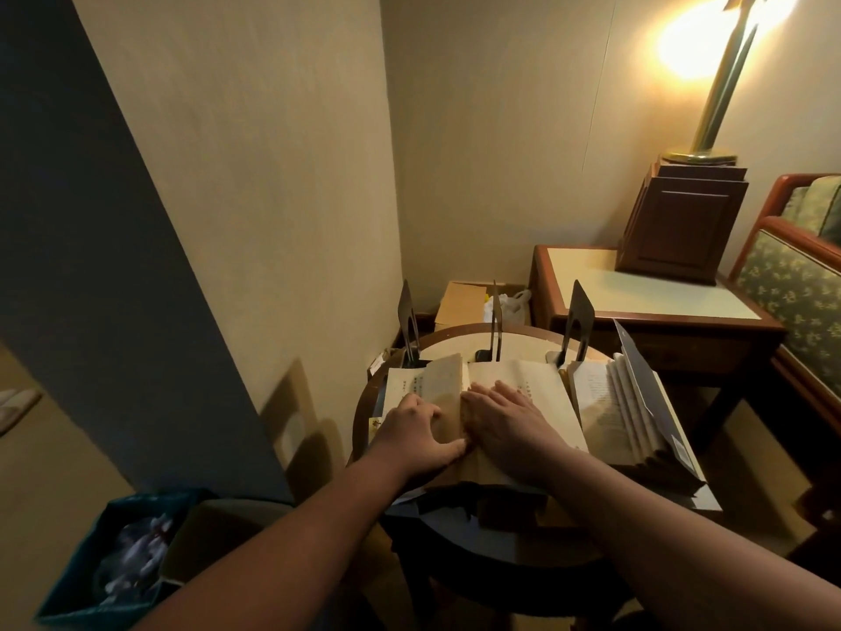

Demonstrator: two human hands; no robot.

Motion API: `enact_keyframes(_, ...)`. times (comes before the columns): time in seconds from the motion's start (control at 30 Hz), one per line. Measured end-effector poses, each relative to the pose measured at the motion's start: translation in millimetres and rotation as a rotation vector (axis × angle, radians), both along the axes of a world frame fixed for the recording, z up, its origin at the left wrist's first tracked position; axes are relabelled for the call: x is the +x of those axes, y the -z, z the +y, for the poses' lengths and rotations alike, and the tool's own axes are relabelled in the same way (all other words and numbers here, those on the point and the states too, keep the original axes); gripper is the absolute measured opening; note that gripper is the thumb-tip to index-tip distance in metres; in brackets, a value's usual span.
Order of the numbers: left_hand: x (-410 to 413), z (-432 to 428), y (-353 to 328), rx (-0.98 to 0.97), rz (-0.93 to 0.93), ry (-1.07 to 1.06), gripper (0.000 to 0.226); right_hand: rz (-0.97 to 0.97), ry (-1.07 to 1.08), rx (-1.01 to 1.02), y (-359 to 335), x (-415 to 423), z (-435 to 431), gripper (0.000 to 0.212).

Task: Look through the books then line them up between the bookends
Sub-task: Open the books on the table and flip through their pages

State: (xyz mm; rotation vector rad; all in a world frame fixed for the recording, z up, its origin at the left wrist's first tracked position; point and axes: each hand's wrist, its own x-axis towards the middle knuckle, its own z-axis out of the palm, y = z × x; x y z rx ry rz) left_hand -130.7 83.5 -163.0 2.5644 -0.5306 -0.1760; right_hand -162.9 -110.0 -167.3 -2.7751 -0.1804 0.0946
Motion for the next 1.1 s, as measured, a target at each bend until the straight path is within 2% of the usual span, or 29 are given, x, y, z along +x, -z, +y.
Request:
enact_keyframes(0.2, 0, 1, -5, -0.187, -0.004, -0.107, 0.074, -0.004, 0.023, -0.007, 9, 1, -2, 0.062)
enact_keyframes(0.27, 1, 7, -8, -0.203, -0.029, -0.147, 0.067, -0.026, 0.021, -0.019, 12, -2, -3, 0.062)
enact_keyframes(0.43, 6, 18, -7, -0.134, -0.074, -0.178, 0.061, -0.063, 0.026, -0.029, 16, -11, -3, 0.060)
enact_keyframes(0.6, 3, 16, 4, 0.083, -0.038, -0.227, 0.101, -0.046, 0.024, -0.030, 13, -15, -4, 0.061)
enact_keyframes(0.7, 0, 12, 12, 0.192, -0.078, -0.239, 0.104, -0.020, 0.022, -0.034, 11, -14, -4, 0.064)
enact_keyframes(0.8, -1, 11, 18, 0.234, -0.148, -0.213, 0.106, 0.016, 0.020, -0.048, 9, -11, -2, 0.069)
enact_keyframes(0.93, 3, 15, 22, 0.223, -0.222, -0.101, 0.107, 0.073, 0.005, -0.036, -2, -3, -1, 0.062)
enact_keyframes(1.03, 1, 14, 26, 0.163, -0.185, 0.145, 0.093, 0.080, 0.004, -0.057, -10, 10, 3, 0.059)
enact_keyframes(1.1, -4, 15, 32, 0.062, -0.119, 0.229, 0.077, 0.092, 0.000, -0.085, -11, 19, 6, 0.061)
